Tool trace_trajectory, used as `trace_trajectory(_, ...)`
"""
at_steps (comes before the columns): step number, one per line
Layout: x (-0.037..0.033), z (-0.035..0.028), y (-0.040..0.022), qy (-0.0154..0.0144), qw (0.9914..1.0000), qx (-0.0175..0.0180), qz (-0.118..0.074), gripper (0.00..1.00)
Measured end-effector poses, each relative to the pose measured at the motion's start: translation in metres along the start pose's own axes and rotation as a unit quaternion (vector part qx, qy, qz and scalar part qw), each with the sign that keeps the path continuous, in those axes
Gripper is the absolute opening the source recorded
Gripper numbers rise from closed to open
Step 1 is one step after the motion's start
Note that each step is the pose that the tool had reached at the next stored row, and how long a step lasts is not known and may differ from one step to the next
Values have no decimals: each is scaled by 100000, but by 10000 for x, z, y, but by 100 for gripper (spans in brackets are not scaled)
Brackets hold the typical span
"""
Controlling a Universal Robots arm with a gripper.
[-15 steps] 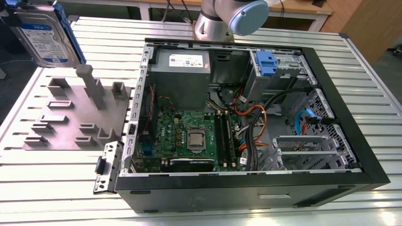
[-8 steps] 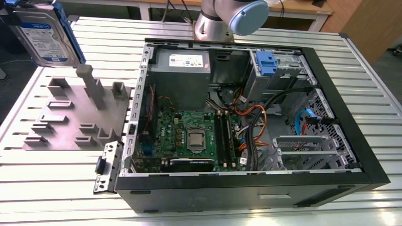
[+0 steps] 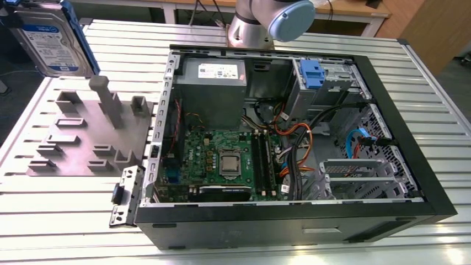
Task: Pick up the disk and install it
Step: 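Pick up the disk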
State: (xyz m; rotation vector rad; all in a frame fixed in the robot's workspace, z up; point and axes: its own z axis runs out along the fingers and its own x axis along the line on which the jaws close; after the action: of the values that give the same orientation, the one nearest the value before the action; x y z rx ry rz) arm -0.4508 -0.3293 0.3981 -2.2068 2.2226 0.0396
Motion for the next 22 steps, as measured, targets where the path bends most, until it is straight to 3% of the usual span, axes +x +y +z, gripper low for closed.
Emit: trace_trajectory(22,-2,-69,1,-1,100000,6,0,36)
